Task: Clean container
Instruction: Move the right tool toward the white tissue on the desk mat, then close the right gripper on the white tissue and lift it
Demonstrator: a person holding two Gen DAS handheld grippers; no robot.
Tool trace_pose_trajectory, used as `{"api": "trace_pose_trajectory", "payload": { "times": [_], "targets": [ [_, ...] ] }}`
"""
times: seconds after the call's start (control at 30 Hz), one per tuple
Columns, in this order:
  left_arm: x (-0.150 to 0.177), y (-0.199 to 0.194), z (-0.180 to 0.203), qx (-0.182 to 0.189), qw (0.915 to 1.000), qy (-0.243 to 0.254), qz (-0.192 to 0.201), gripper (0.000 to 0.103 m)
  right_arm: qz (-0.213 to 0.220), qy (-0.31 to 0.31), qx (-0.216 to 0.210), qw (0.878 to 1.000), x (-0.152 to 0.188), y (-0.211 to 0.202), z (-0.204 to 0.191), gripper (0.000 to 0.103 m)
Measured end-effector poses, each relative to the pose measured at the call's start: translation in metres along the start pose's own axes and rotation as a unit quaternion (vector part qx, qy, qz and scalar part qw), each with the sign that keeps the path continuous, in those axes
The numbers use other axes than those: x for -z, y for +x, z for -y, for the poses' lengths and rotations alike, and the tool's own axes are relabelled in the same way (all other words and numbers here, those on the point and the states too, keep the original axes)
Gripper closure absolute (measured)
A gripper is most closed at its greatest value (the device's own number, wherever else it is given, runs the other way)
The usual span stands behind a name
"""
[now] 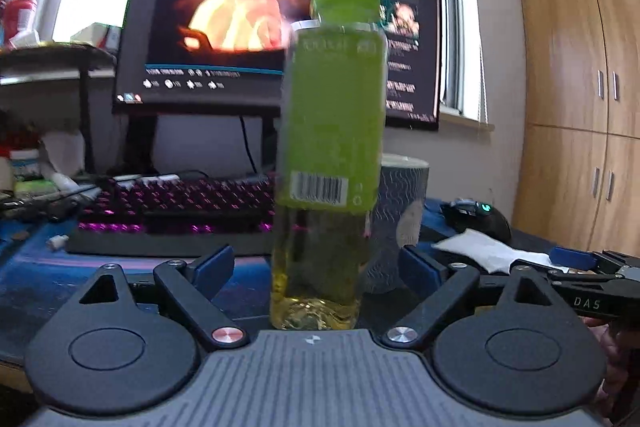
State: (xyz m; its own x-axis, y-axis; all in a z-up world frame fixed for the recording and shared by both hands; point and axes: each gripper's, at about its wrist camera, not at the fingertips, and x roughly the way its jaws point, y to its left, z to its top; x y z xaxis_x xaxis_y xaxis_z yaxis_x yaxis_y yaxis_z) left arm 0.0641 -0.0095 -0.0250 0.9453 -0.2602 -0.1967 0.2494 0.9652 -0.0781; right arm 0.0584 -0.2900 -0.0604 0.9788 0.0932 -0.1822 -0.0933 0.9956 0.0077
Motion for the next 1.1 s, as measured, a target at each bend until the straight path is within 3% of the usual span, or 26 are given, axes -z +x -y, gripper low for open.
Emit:
{"api": "trace_pose_trajectory", "payload": {
  "times": [0.13, 0.2, 0.33, 0.53, 0.67, 0.7, 0.83, 1.03, 1.1],
  "targets": [
    [0.005, 0.012, 0.001, 0.005, 0.9999, 0.004, -0.015, 0.029, 0.004, -0.010, 0.004, 1.000, 0.001, -0.001, -0.001, 0.021],
    [0.005, 0.019, 0.000, 0.004, 0.9997, 0.005, -0.022, 0.029, 0.011, -0.015, 0.008, 1.000, 0.001, -0.002, -0.001, 0.021],
    [0.007, 0.027, -0.002, 0.011, 0.9992, -0.005, -0.037, 0.041, 0.008, -0.010, 0.011, 1.000, 0.004, 0.004, -0.001, 0.021],
    [0.010, 0.029, -0.001, 0.015, 0.9992, -0.013, -0.036, 0.041, 0.019, 0.024, -0.002, 1.000, 0.014, 0.016, 0.003, 0.021],
    [0.009, 0.029, -0.001, 0.013, 0.9992, -0.015, -0.035, 0.041, 0.016, -0.003, 0.017, 1.000, 0.013, 0.021, -0.010, 0.021],
    [0.009, 0.029, 0.000, 0.012, 0.9992, -0.015, -0.035, 0.041, 0.013, -0.007, 0.019, 1.000, 0.012, 0.022, -0.012, 0.024],
    [0.011, 0.029, 0.001, 0.009, 0.9993, -0.016, -0.034, 0.041, 0.005, 0.015, 0.025, 1.000, 0.007, 0.025, -0.010, 0.067],
    [0.014, 0.024, 0.003, 0.008, 0.9994, -0.016, -0.029, 0.042, 0.003, 0.047, 0.043, 0.998, 0.006, 0.025, -0.001, 0.096],
    [0.015, 0.022, 0.004, 0.007, 0.9995, -0.015, -0.028, 0.042, 0.012, 0.064, 0.029, 0.997, 0.006, 0.024, 0.004, 0.097]
  ]
}}
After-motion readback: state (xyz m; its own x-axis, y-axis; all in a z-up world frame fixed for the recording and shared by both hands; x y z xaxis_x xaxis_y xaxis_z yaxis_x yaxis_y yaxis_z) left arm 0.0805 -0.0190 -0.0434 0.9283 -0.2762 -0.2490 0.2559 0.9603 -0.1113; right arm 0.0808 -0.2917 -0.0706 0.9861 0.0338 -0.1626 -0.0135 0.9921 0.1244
